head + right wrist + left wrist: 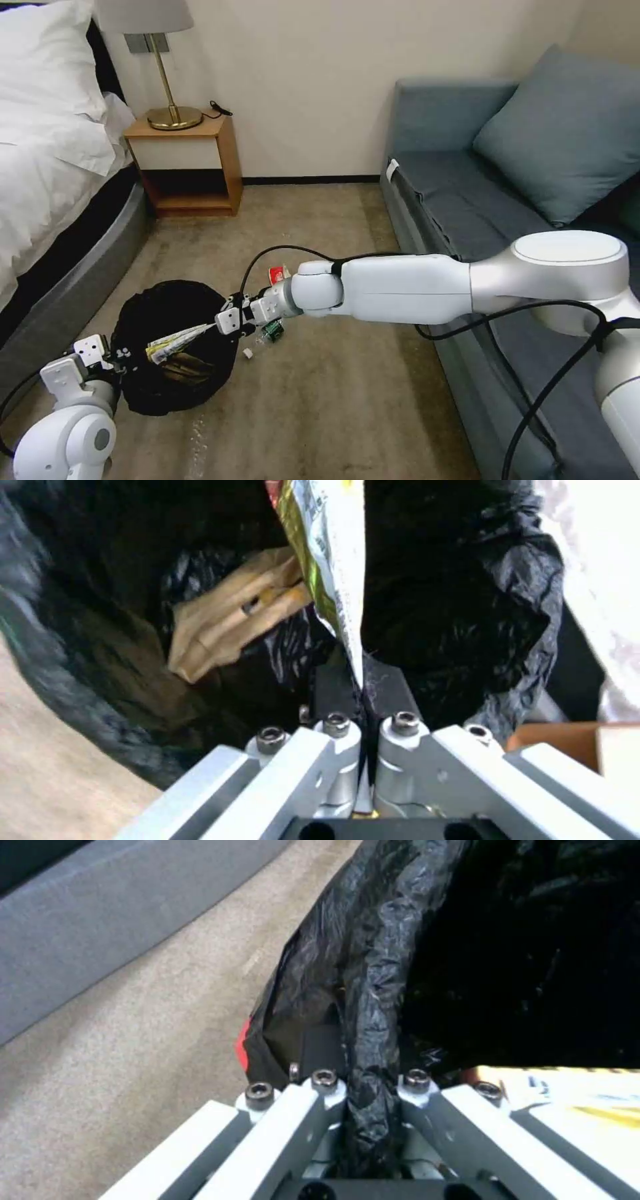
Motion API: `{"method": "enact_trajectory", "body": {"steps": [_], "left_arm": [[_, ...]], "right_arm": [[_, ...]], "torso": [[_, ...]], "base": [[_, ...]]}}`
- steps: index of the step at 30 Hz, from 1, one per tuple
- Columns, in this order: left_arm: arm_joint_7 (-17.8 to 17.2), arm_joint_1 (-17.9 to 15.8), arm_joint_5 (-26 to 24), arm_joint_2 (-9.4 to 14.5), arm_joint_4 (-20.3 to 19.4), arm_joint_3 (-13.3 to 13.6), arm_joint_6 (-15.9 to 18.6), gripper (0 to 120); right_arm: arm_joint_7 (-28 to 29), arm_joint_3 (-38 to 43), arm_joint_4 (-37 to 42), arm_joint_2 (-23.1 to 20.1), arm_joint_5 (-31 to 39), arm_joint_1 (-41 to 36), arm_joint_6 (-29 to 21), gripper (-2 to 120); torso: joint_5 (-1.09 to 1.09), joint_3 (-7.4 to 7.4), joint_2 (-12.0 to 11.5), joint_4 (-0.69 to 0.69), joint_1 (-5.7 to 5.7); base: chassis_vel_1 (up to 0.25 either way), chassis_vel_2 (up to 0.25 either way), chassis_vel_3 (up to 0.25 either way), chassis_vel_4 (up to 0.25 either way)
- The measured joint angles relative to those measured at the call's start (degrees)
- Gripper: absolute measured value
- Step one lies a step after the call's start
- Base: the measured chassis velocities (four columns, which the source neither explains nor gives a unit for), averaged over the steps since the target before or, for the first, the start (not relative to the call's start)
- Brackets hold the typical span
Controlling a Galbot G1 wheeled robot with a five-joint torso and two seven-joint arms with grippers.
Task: Pick up the trash bin, then pick up the garbage on the floor and place it into the trash bin.
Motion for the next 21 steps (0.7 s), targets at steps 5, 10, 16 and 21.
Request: {"method": "enact_trajectory", "body": {"steps": [5,10,16,21], "left_arm": [[0.0,0.0,0.0,-0.3,-0.2,0.0,0.0,2],[0.1,0.0,0.0,-0.6,-0.2,-0.1,-0.1,2],[0.2,0.0,0.0,-0.5,-0.1,-0.4,-0.2,2],[0.2,-0.1,-0.1,-0.3,0.0,-0.4,-0.2,2]], "right_arm": [[-1.0,1.1,-3.7,2.7,-8.4,-0.7,1.7,0],[-1.2,1.3,-6.3,4.9,-11.8,-1.1,2.7,0],[-0.8,1.3,-5.9,5.9,-13.0,-1.4,2.7,5],[0.2,1.3,-3.3,5.3,-11.7,-1.2,1.9,23]], "torso": [[0.00,0.00,0.0,0.00,0.00],[0.00,0.00,0.0,0.00,0.00],[0.00,0.00,0.0,0.00,0.00],[0.00,0.00,0.0,0.00,0.00]], "base": [[0.000,0.000,0.000,0.000],[0.000,0.000,0.000,0.000],[0.000,0.000,0.000,0.000],[0.000,0.000,0.000,0.000]]}}
